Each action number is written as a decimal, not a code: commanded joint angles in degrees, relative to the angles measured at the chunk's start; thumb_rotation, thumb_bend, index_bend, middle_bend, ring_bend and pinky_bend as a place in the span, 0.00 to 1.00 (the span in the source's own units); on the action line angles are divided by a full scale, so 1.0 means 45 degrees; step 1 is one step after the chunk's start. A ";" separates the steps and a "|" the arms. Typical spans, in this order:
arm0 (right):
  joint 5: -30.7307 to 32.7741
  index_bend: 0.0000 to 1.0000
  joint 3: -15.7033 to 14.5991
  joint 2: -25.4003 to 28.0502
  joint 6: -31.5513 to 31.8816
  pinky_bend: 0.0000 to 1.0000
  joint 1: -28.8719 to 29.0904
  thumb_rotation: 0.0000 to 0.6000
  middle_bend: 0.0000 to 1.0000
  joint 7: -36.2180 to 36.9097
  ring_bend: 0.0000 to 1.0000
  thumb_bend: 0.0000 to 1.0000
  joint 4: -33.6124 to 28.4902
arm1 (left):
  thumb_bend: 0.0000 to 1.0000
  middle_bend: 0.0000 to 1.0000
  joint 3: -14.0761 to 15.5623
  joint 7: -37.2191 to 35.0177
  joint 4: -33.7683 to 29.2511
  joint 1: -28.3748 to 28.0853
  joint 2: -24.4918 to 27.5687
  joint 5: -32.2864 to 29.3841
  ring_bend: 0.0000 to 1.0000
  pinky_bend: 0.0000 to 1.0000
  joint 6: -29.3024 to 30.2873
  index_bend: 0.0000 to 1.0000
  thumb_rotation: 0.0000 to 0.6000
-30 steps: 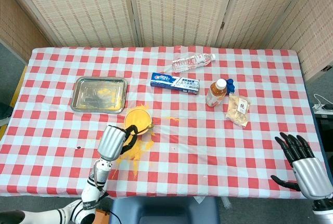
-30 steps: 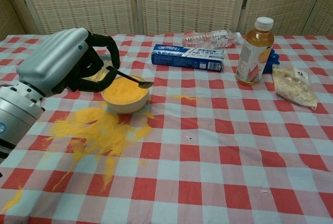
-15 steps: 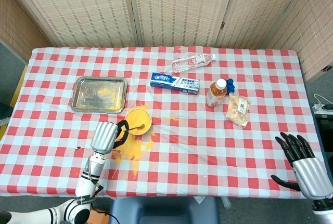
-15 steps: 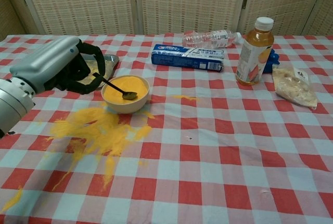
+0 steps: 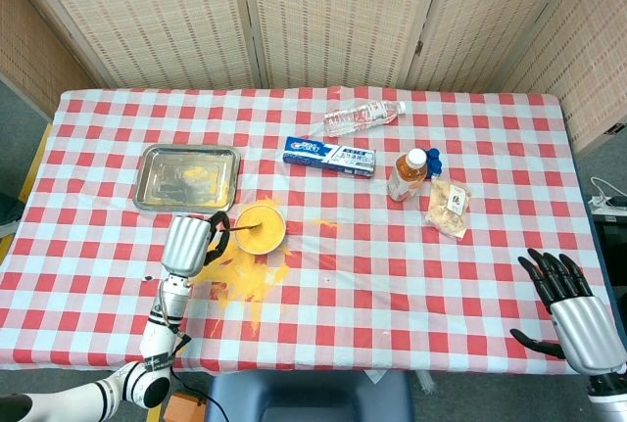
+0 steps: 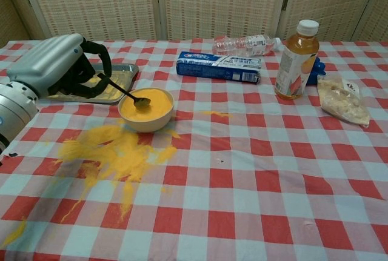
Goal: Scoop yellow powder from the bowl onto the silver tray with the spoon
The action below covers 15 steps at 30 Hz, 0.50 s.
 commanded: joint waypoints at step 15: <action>-0.0134 0.00 -0.0051 0.0017 0.0089 0.00 -0.0028 0.88 0.00 0.0043 0.00 0.00 0.0003 | 0.64 1.00 0.0801 0.0021 -0.2124 0.0492 0.0629 0.0671 1.00 1.00 0.0395 0.86 1.00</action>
